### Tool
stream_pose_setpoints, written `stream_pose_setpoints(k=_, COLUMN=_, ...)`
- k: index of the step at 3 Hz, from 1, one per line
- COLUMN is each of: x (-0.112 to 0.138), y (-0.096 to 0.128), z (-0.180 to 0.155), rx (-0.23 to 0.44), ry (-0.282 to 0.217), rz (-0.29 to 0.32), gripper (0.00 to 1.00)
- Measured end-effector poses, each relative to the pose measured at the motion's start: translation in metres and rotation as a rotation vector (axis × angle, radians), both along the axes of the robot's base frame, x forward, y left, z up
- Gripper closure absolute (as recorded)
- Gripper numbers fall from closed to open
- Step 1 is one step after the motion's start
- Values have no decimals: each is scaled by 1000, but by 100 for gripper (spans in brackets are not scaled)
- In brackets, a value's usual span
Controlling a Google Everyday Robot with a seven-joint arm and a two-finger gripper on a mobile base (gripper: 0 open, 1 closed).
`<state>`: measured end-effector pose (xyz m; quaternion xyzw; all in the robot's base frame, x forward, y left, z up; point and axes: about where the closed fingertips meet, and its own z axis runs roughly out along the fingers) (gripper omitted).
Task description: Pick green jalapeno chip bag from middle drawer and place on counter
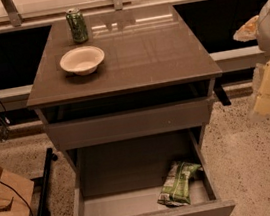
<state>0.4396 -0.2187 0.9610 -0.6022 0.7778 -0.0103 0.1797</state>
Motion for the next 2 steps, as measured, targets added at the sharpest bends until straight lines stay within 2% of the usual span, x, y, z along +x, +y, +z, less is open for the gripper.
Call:
stream_pose_setpoints(k=1, x=2, y=-5, z=-36, rx=75, ry=17, rz=50, gripper=0)
stream_pose_setpoints(k=2, x=7, y=0, z=-74, rx=134, ry=32, rz=113, gripper=0)
